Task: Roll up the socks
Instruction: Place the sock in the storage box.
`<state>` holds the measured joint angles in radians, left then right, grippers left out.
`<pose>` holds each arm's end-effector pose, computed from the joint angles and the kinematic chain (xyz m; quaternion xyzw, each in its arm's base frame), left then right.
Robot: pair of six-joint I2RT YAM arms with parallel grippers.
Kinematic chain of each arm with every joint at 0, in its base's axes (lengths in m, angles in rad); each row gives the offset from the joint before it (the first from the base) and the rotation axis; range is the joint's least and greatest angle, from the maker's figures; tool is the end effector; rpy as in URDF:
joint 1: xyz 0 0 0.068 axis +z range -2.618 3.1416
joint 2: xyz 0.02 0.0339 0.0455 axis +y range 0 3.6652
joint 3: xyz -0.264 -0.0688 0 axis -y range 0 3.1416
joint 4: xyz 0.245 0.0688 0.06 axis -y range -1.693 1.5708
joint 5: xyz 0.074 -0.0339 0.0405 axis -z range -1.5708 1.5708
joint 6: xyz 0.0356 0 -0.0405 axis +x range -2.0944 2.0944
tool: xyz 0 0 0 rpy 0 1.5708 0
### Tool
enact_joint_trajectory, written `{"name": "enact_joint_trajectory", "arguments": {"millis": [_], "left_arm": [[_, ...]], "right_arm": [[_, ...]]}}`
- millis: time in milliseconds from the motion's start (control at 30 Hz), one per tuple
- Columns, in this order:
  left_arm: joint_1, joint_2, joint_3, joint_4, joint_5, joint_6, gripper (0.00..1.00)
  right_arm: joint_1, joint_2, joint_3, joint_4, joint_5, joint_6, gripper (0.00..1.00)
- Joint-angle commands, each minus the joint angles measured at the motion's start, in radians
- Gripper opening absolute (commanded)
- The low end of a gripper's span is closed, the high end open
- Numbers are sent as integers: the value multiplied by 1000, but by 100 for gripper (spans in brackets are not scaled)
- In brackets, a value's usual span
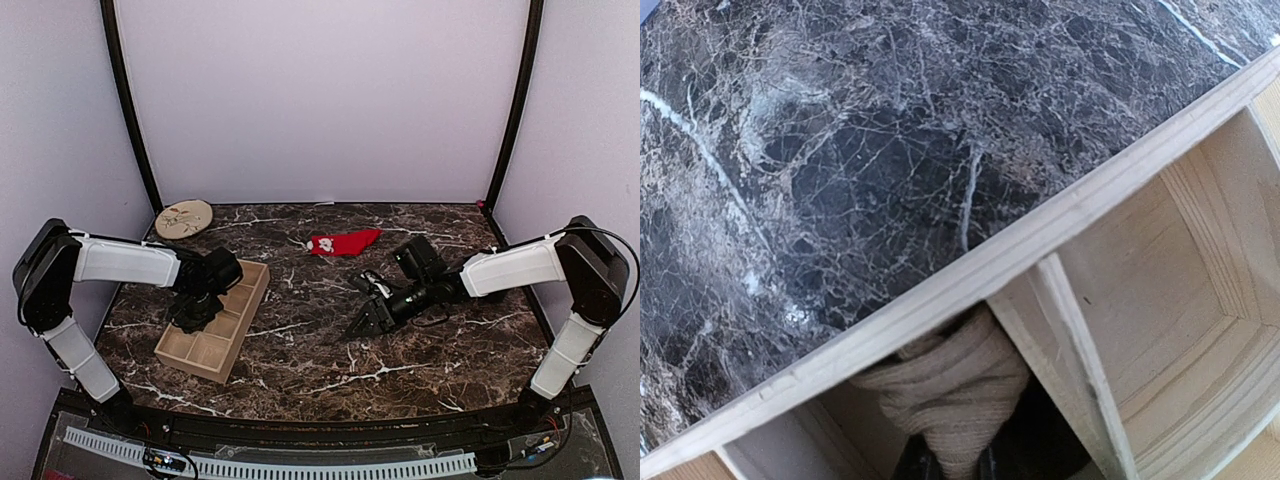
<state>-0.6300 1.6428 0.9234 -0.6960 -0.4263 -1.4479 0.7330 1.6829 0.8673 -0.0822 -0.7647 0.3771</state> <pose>0.2343 -0.1526 0.1554 -0.4025 0.8875 0.0416 0.2202 0.2238 0.2346 0.1606 -0.2763 0.8401 0.4607 0.0748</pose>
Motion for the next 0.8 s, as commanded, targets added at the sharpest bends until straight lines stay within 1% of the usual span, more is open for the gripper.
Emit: {"name": "enact_joint_trajectory", "arguments": {"millis": [0, 100, 267, 400, 767], "left_arm": [[23, 29, -42, 72, 83, 24, 6], [40, 23, -47, 77, 100, 21, 22], [43, -8, -47, 77, 109, 29, 42], [43, -41, -29, 55, 101, 36, 47], [42, -129, -5, -9, 93, 29, 50]], "right_arm": [[6, -2, 22, 19, 5, 7, 51], [6, 1, 27, 19, 7, 12, 51], [9, 12, 41, 23, 10, 17, 51], [12, 22, 56, 23, 11, 17, 51], [29, 51, 78, 32, 10, 19, 51]]}}
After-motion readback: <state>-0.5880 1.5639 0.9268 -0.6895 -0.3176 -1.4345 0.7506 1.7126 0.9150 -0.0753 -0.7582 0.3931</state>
